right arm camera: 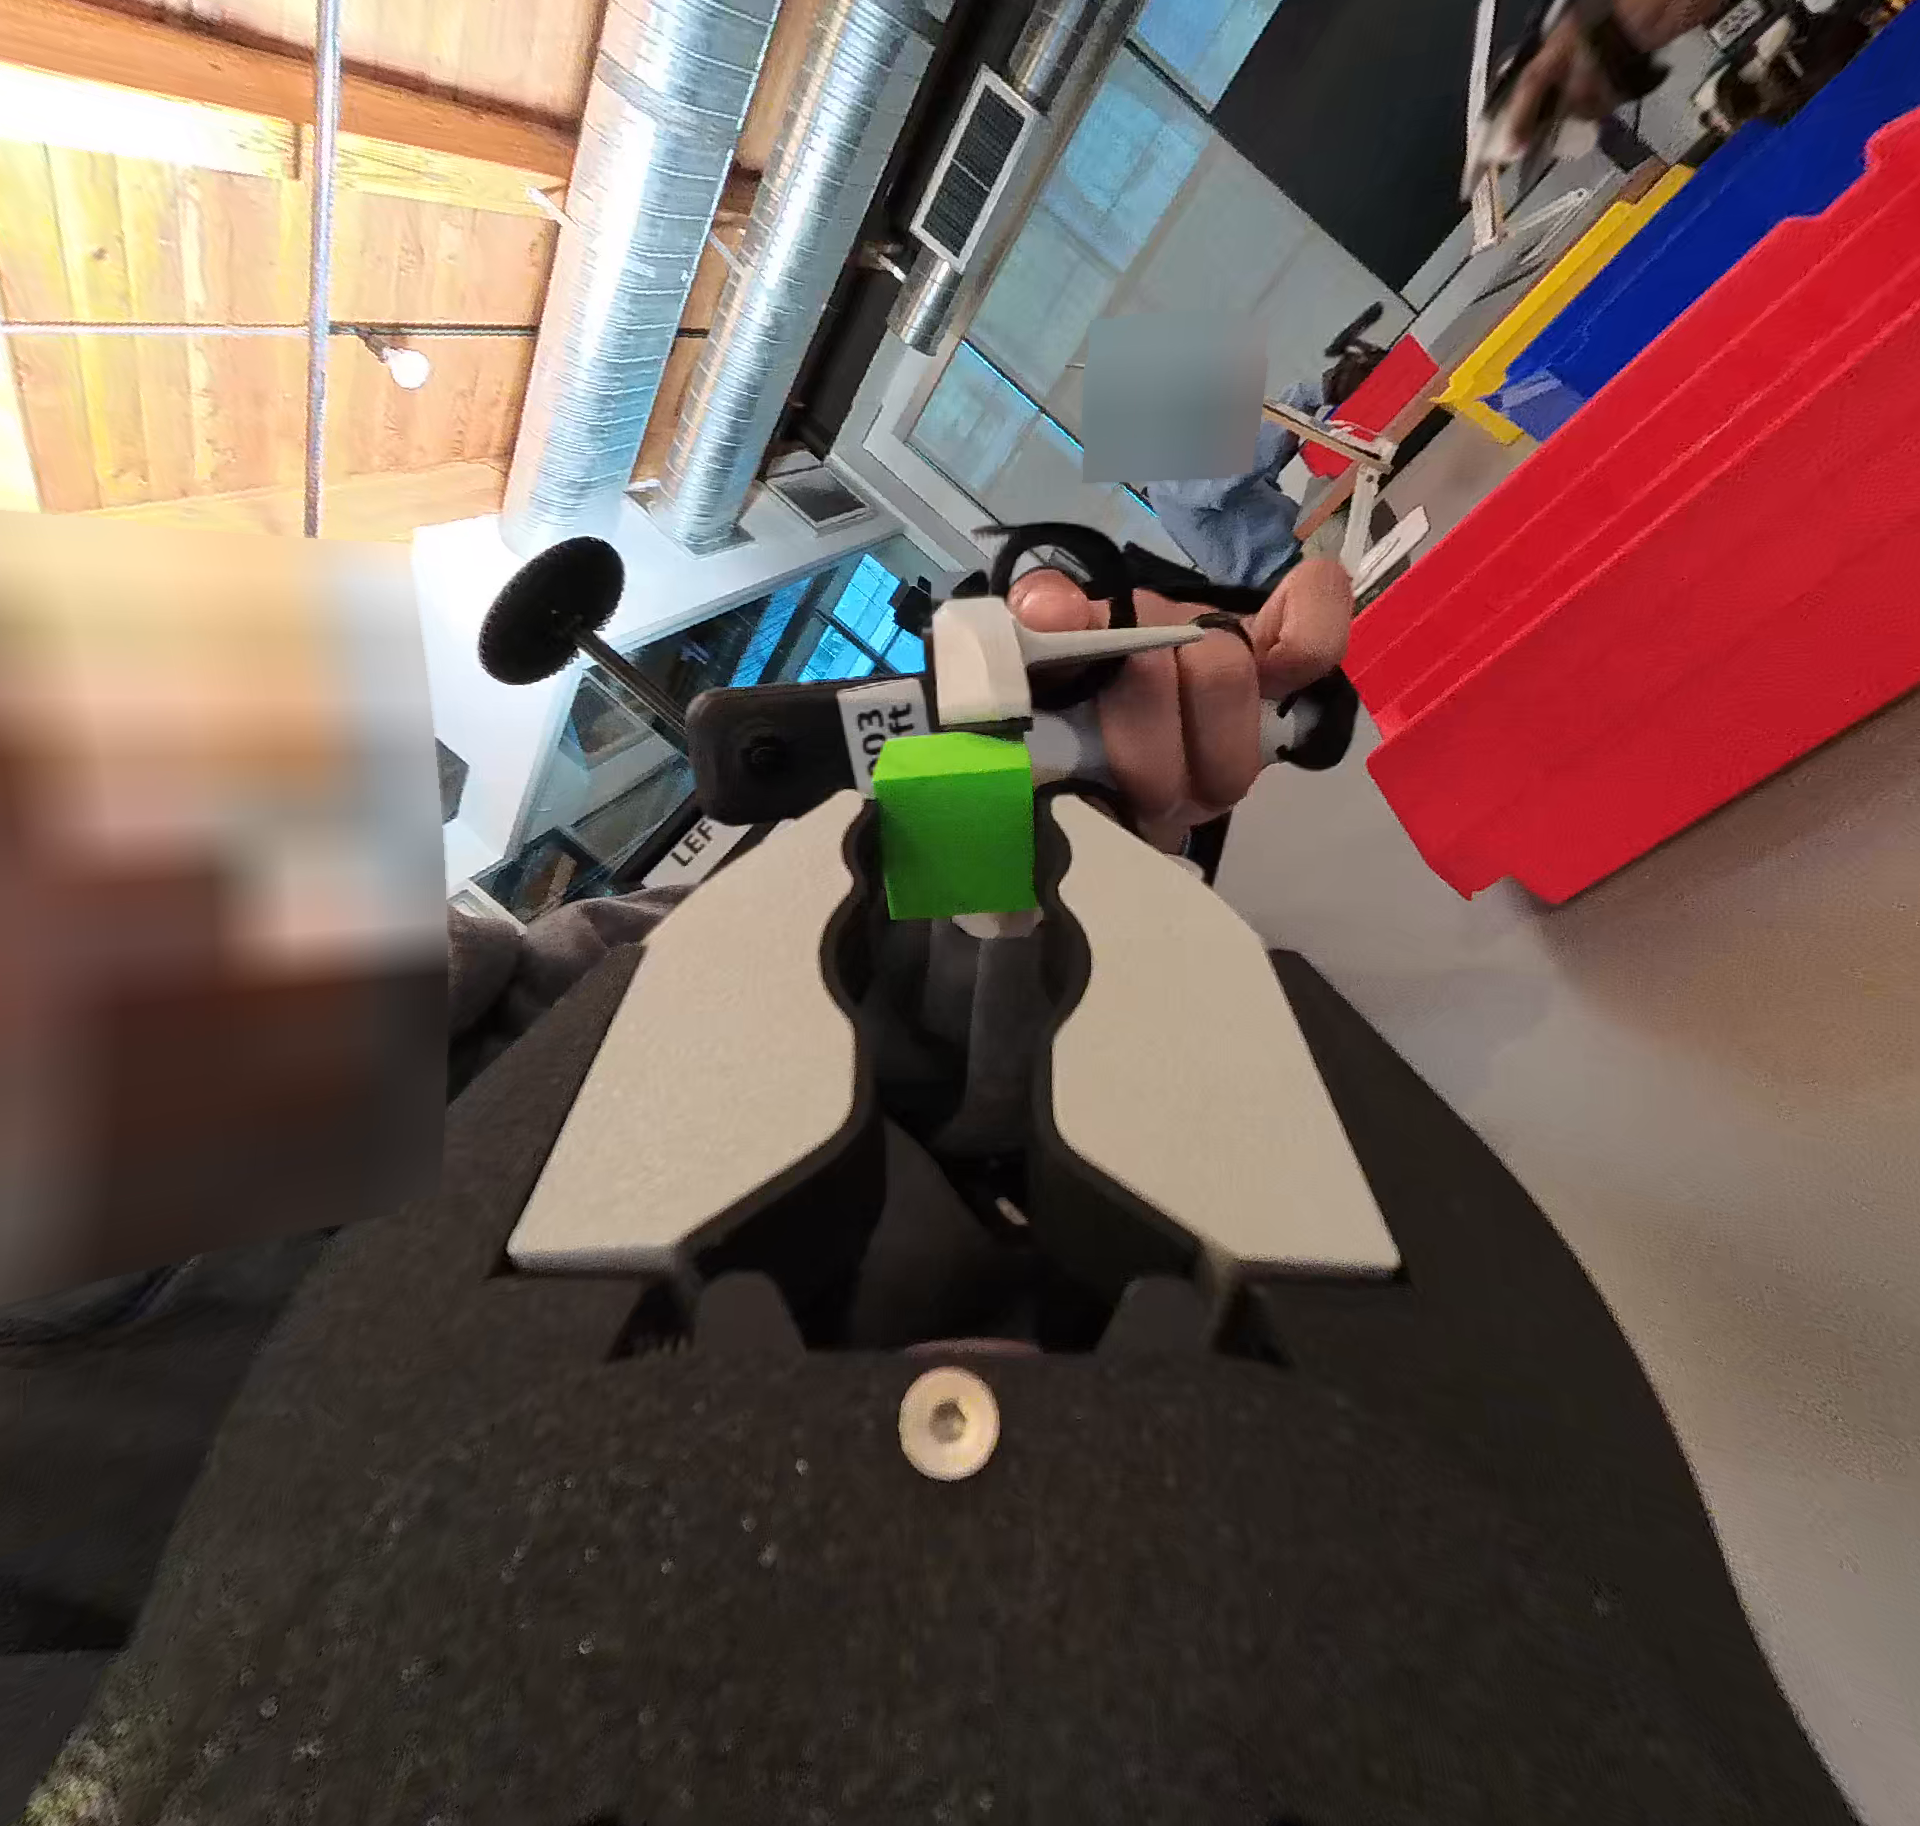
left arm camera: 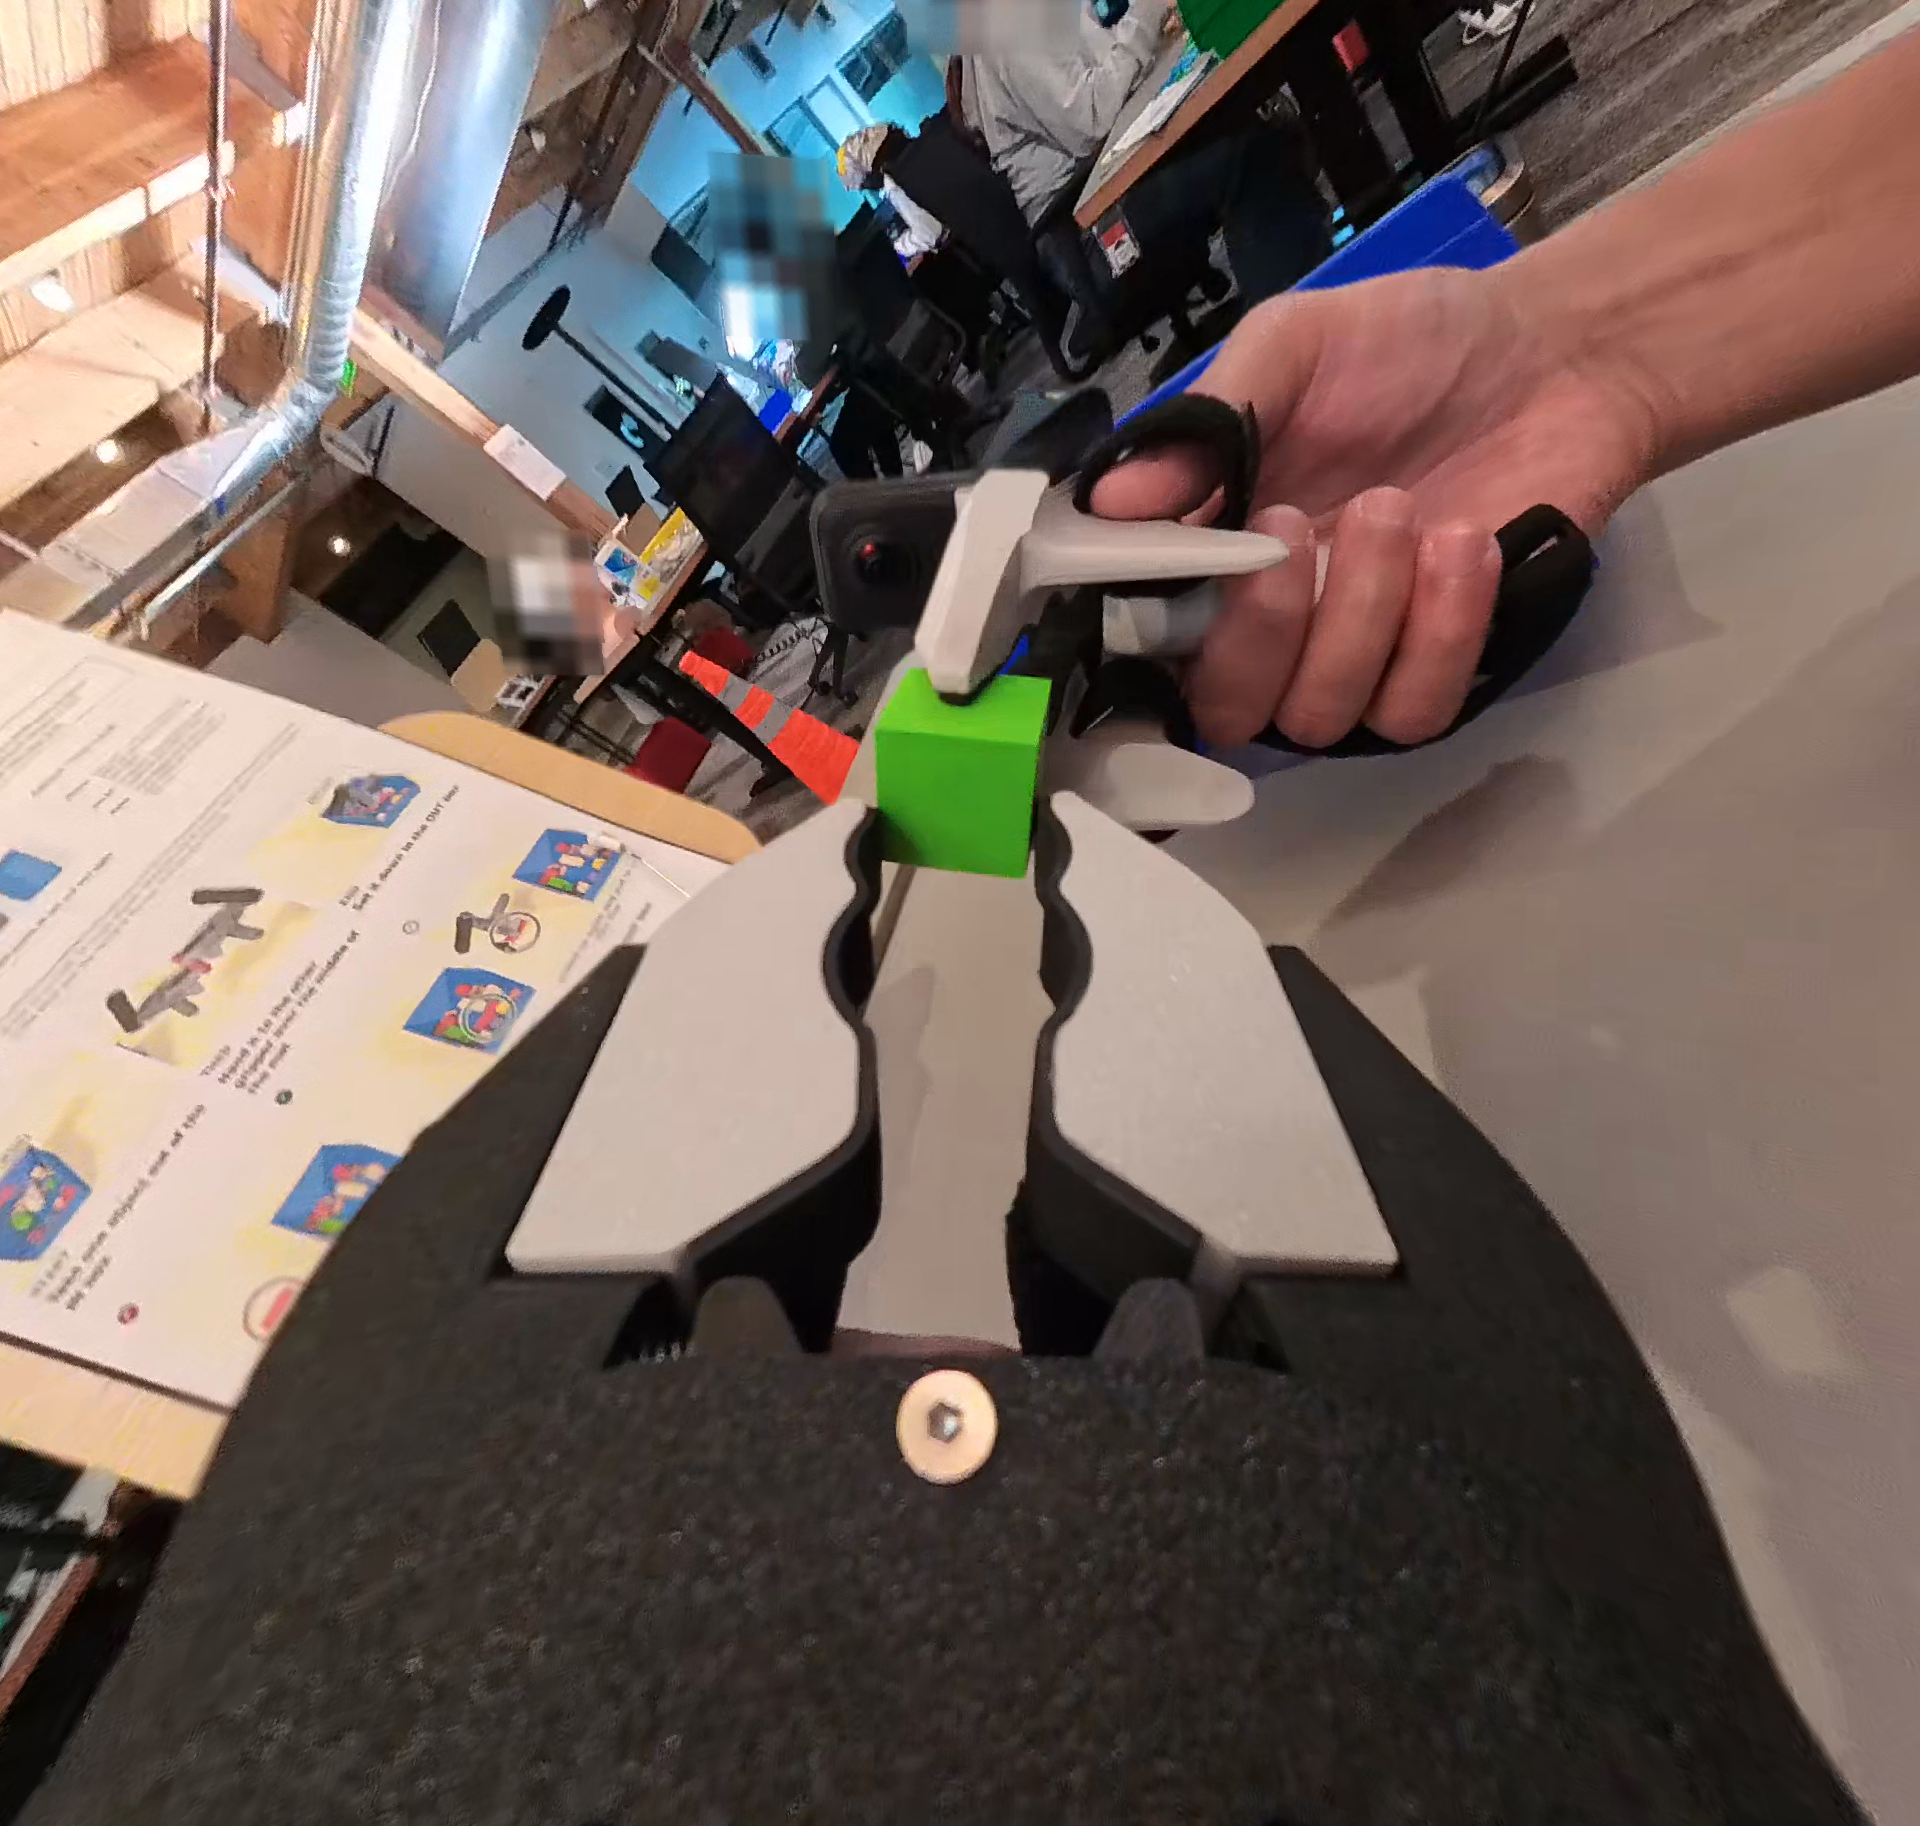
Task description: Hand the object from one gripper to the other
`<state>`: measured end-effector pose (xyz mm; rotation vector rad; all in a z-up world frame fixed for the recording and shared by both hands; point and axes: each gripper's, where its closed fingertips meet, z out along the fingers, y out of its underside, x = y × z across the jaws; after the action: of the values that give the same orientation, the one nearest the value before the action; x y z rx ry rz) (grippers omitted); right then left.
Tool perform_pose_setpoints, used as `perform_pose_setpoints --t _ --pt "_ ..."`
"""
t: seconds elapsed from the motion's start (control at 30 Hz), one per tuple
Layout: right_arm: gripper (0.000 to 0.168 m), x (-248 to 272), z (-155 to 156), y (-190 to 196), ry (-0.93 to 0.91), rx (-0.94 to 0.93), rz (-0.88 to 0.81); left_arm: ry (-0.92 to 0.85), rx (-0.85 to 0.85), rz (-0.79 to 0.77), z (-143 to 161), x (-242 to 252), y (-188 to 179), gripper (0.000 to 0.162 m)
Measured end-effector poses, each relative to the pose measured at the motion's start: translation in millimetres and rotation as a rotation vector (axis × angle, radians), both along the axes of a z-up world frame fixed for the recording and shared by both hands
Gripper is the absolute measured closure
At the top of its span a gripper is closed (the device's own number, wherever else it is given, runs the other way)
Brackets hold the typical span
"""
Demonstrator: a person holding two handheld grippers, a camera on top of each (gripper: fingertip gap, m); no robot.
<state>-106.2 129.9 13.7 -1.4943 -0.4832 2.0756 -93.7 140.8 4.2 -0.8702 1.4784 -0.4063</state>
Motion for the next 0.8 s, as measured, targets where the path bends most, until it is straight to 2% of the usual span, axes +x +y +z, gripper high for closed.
perform_pose_setpoints --t 0.1,0.2,0.3,0.33,0.4,0.47,0.53,0.6,0.7,0.8 --pt "0.141 -1 -6 -1 -0.072 0.004 -0.018 -0.030 -0.111 0.082 -7 -9 -5 0.135" --pt "0.141 12 11 -3 -0.139 0.017 -0.051 -0.093 -0.416 0.142 -25 -34 -26 0.134" --pt "0.141 53 57 -7 -0.227 0.147 -0.185 -0.101 -0.791 0.242 -66 -71 -51 0.108" --pt "0.141 71 66 -10 -0.301 0.187 -0.248 -0.106 -0.920 0.267 -80 -84 -61 0.106" --pt "0.141 117 61 -10 -0.583 0.242 -0.448 -0.100 -1.103 0.331 -106 -107 -81 0.103" --pt "0.141 173 39 -14 -0.861 0.206 -0.662 -0.107 -1.154 0.417 -128 -130 -93 0.102" --pt "0.141 225 -2 -27 -1.154 0.087 -0.762 -0.116 -1.108 0.486 -140 -150 -98 0.102" --pt "0.141 252 -51 -45 -1.366 0.006 -0.713 -0.069 -1.004 0.533 -137 -163 -96 0.102" --pt "0.141 269 -124 -69 -1.611 -0.099 -0.458 -0.130 -0.883 0.540 -118 -167 -89 0.108" --pt "0.141 275 -160 -65 -1.709 -0.148 -0.363 -0.134 -0.925 0.529 -119 -165 -93 0.108"
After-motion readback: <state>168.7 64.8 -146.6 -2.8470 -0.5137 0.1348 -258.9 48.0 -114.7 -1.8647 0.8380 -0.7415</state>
